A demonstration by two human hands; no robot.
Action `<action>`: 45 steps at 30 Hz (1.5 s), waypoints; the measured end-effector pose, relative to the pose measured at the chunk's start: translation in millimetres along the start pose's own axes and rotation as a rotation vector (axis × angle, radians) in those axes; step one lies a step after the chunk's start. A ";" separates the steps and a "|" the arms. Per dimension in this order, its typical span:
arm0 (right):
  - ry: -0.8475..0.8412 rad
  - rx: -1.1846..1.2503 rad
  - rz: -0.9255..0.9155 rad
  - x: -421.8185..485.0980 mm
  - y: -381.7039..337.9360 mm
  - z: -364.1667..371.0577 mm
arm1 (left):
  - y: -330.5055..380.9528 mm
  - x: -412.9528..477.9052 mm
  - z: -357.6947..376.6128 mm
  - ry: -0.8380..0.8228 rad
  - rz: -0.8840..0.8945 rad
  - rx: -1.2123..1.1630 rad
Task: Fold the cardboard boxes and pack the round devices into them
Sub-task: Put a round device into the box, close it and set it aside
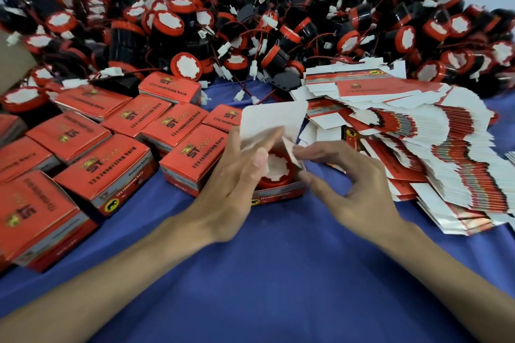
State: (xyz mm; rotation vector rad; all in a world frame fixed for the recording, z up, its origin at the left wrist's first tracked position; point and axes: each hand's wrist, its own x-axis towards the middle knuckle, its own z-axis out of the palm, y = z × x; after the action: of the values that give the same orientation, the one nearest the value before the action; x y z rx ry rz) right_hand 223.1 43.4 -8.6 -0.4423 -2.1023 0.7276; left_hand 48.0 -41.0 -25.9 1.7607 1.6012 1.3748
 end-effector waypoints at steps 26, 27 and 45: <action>-0.058 0.298 0.254 3.3 -0.3 3.7 | 14.0 0.2 -7.4 -0.003 0.138 0.266; -0.039 0.268 0.239 2.3 0.6 5.0 | 13.8 0.3 -7.4 0.008 0.148 0.286; -0.078 -0.720 -0.388 11.4 -3.8 -16.7 | 6.4 2.0 -7.1 0.009 0.389 0.487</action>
State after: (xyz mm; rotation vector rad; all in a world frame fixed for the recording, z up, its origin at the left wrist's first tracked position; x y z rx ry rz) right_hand 229.8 52.3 8.7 -0.3649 -2.3871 -0.2607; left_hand 45.1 -43.2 -16.8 2.4587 1.7729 1.2106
